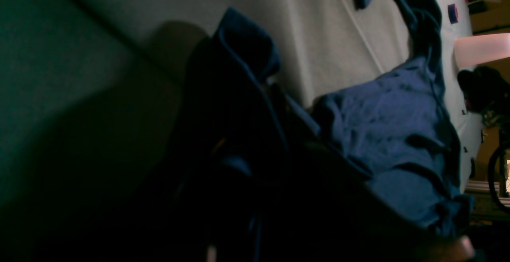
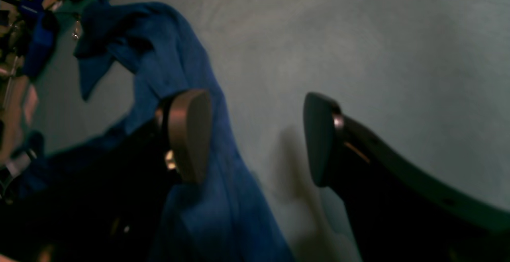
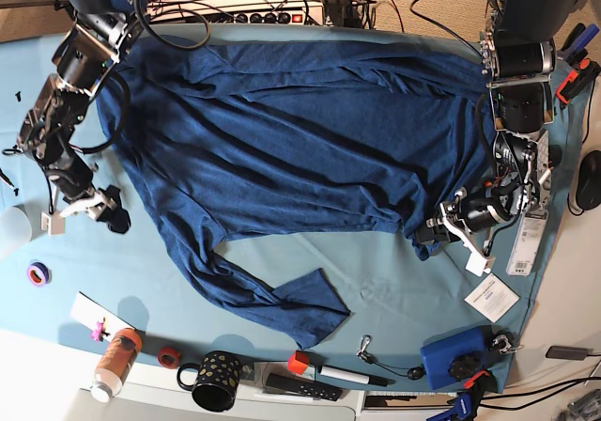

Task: Layout the t-shirt on the table in an organized manner, then fold the t-shirt properly
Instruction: 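Move the right gripper down along the shirt side toward the sleeve, then grasp the shirt side with the right gripper near the sleeve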

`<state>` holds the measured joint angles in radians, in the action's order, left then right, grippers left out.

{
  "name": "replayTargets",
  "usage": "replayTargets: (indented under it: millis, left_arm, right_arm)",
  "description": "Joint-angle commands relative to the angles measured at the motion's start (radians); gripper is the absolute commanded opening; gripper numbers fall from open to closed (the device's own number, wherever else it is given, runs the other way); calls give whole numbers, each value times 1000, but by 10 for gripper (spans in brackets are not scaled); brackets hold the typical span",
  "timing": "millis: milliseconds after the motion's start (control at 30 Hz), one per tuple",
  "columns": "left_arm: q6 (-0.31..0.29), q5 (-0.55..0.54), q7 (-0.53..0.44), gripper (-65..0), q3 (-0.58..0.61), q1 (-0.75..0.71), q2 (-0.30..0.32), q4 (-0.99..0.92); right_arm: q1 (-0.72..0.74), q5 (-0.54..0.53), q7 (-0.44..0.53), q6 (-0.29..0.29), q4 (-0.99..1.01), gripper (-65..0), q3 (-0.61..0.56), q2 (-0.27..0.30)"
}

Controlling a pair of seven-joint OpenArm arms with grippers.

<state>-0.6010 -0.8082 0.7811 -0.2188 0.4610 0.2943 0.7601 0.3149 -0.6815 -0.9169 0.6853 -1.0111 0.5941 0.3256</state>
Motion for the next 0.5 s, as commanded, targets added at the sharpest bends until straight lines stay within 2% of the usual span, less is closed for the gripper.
replayTargets:
  millis: [0,467]
  left_arm:
    - [-3,-3,4,-650,-1,21,8,13]
    - [-3,0,5,-650,-1,21,8,12]
  right_arm:
    - [35,-20,35,13,8,-287,2,18]
    - [184,-21,125,13,412,-287,2,11]
